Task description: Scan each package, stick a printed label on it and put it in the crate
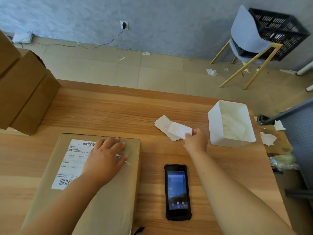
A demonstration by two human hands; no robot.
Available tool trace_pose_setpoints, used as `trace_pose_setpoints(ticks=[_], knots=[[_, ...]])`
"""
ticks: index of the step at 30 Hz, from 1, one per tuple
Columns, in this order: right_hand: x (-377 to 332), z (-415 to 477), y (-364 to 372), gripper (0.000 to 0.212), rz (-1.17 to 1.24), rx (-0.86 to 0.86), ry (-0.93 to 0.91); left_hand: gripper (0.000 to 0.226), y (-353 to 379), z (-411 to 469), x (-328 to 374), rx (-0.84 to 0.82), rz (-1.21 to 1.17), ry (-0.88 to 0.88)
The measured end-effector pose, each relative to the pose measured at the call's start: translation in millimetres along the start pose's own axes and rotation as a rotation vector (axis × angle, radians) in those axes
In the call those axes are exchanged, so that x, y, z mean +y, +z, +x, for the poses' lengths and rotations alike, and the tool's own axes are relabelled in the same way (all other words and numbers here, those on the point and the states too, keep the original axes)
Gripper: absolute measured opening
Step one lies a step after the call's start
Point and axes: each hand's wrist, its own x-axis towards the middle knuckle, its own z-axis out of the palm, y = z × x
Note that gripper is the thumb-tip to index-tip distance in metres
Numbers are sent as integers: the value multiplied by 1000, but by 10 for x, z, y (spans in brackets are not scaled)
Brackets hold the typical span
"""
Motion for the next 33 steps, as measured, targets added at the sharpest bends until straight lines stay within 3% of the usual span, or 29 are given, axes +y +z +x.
trace_pose_setpoints(ticks=[3,6,9,12,16,26,33], knots=[[-100,-256,-96,10,162,-37,-55,35,-94,-26,3,-28,-119,-51],[-223,-604,-175,12,329,-162,-109,36,-208,-94,12,70,-209,-64],[-335,-984,-192,15,452,-288,-170,26,-349,-195,48,118,-299,-28],[-406,-1334,-136,15,516,-348,-219,11,-494,-328,70,20,-568,-134],[-449,-1698,-4,14,548,-380,-270,11,-635,-499,6,-50,-873,-260],[-491,-2137,230,15,548,-361,-298,18,-836,-761,-271,-59,-1114,-270],[-493,-2316,305,15,545,-360,-292,22,-922,-887,-417,-60,-1167,-176]])
